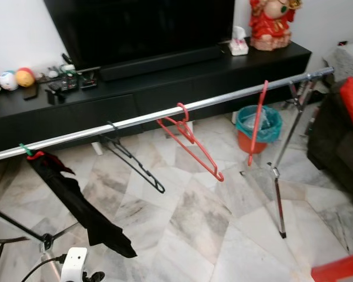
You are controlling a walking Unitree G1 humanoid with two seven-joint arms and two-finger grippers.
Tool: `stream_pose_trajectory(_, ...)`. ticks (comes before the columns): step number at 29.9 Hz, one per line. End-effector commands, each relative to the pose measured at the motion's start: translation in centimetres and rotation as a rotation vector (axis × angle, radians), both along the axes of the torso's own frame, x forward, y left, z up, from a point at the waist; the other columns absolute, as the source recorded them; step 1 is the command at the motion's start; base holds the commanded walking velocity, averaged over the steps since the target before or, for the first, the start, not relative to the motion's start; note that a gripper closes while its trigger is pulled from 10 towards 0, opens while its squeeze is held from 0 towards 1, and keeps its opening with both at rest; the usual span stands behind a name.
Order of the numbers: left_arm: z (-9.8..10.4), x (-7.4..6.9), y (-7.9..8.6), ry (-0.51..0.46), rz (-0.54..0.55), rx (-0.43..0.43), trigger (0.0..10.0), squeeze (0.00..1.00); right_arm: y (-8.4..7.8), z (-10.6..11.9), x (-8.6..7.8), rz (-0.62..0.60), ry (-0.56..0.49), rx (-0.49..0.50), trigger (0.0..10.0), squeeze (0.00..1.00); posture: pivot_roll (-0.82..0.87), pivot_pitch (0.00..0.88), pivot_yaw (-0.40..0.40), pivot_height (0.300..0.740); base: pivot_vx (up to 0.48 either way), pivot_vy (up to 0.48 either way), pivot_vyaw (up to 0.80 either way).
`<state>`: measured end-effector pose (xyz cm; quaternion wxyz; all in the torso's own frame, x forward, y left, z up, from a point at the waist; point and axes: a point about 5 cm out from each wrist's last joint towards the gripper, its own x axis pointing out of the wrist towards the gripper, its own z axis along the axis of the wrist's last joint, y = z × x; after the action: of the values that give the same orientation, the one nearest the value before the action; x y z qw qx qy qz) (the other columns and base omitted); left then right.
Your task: Hang hanger
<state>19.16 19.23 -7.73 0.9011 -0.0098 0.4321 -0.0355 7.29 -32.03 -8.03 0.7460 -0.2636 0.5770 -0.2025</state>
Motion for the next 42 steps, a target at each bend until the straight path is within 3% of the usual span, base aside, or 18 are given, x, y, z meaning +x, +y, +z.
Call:
stream_pose_trajectory(1, 0.5, 0.9, -0.5, -0.037, -0.020, 0.002, 10.0, 0.00, 0.1, -0.1, -0.1, -0.006, -0.003, 0.008, 10.0, 0.00, -0.14, 0.000, 0.086, 0.740, 0.000, -0.300, 0.00)
stream_pose_trajectory(14, 0.3, 0.7, -0.3, -0.022, -0.019, 0.008, 10.0, 0.00, 0.2, -0.1, 0.1, -0.003, -0.008, 0.012, 10.0, 0.00, -0.14, 0.002, 0.087, 0.740, 0.000, -0.303, 0.00)
stream_pose_trajectory(20, 0.4, 0.8, -0.4, -0.028, -0.028, -0.003, 10.0, 0.00, 0.4, -0.2, 0.3, 0.001, -0.010, 0.017, 10.0, 0.00, -0.13, 0.003, 0.087, 0.740, 0.000, 0.000, 0.00)
stream_pose_trajectory(26, 1.2, 2.1, -0.6, -0.089, -0.102, -0.013, 10.0, 0.00, 0.9, -0.3, 0.5, 0.007, -0.017, 0.027, 10.0, 0.00, -0.13, 0.004, 0.096, 0.740, 0.000, 0.000, 0.00)
stream_pose_trajectory(32, 2.3, 3.4, -0.8, -0.189, -0.142, -0.036, 10.0, 0.00, 1.2, -0.4, 0.6, 0.011, -0.020, 0.037, 10.0, 0.00, -0.12, 0.006, 0.101, 0.740, 0.000, 0.000, 0.00)
stream_pose_trajectory(35, 4.5, 5.2, -0.7, -0.378, -0.217, -0.043, 10.0, 0.00, 1.5, -0.6, 0.5, 0.015, -0.018, 0.044, 10.0, 0.00, -0.12, 0.005, 0.105, 0.740, 0.000, 0.000, 0.00)
stream_pose_trajectory(42, 7.0, 5.3, 1.0, -0.564, -0.240, -0.025, 10.0, 0.00, 2.0, -0.8, 0.7, 0.025, -0.018, 0.054, 10.0, 0.00, -0.10, 0.000, 0.110, 0.740, 0.000, 0.000, 0.00)
